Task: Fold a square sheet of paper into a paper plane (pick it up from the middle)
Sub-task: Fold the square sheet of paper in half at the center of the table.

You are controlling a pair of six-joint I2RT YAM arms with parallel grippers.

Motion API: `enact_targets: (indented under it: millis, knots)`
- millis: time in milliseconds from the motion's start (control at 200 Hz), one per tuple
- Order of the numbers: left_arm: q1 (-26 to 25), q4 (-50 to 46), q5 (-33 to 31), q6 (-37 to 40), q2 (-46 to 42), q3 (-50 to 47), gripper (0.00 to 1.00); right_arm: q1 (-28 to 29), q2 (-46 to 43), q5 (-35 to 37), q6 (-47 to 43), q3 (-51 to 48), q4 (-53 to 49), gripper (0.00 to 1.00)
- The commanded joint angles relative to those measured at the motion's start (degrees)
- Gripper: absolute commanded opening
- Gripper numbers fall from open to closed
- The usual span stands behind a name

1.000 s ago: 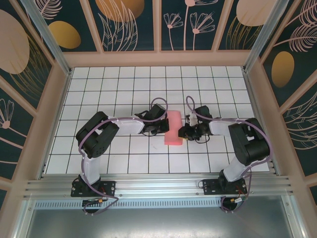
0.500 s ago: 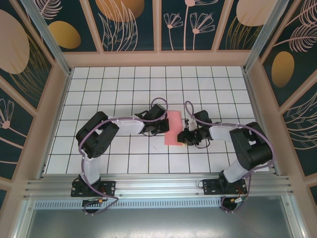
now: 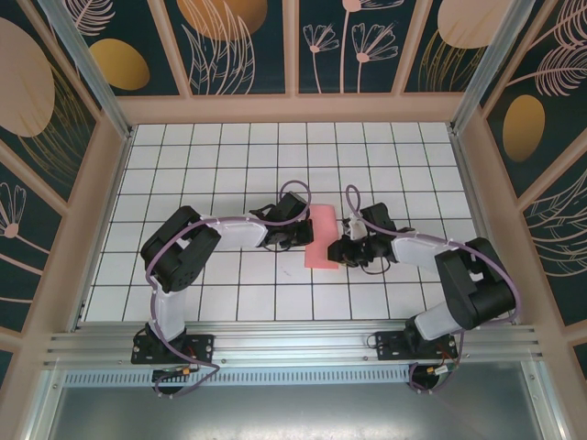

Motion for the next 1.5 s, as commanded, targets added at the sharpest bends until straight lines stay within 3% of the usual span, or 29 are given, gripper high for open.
enact_targets:
  millis: [0, 165, 415, 721, 921, 1236, 1496]
  knots:
    - [-0.51, -4.78, -0.20, 1.34, 3.66, -0.63, 0.00, 0.80, 1.48, 0.12, 0.88, -2.33, 0.38, 0.22]
    - [-0.51, -4.87, -0.11, 1.49, 3.60, -0.75, 0.00, 0.81, 3.27, 2.69, 0.61, -2.67, -0.37, 0.22]
    - [-0.44, -5.09, -0.07, 1.70, 3.73, -0.60, 0.00, -0.80, -1.54, 3.94, -2.43, 6.40, -6.13, 0.22]
    - [-0.52, -5.51, -0.07, 1.97, 3.93, -0.40, 0.00, -4.89, 11.06, 2.52, -3.70, 12.82, -0.69, 0.23]
    - [-0.50, -5.74, -0.30, 2.02, 3.90, -0.66, 0.00, -6.28, 15.70, 3.22, -4.20, 11.39, 1.00, 0.23]
    - [-0.49, -5.97, -0.42, 2.19, 3.95, -0.60, 0.00, -6.76, 10.63, -0.21, -4.67, 15.27, -1.36, 0.23]
    - [-0.52, -5.97, -0.13, 2.37, 4.44, -0.05, 0.00, -8.05, 16.92, 0.96, -5.18, 16.77, 0.03, 0.23]
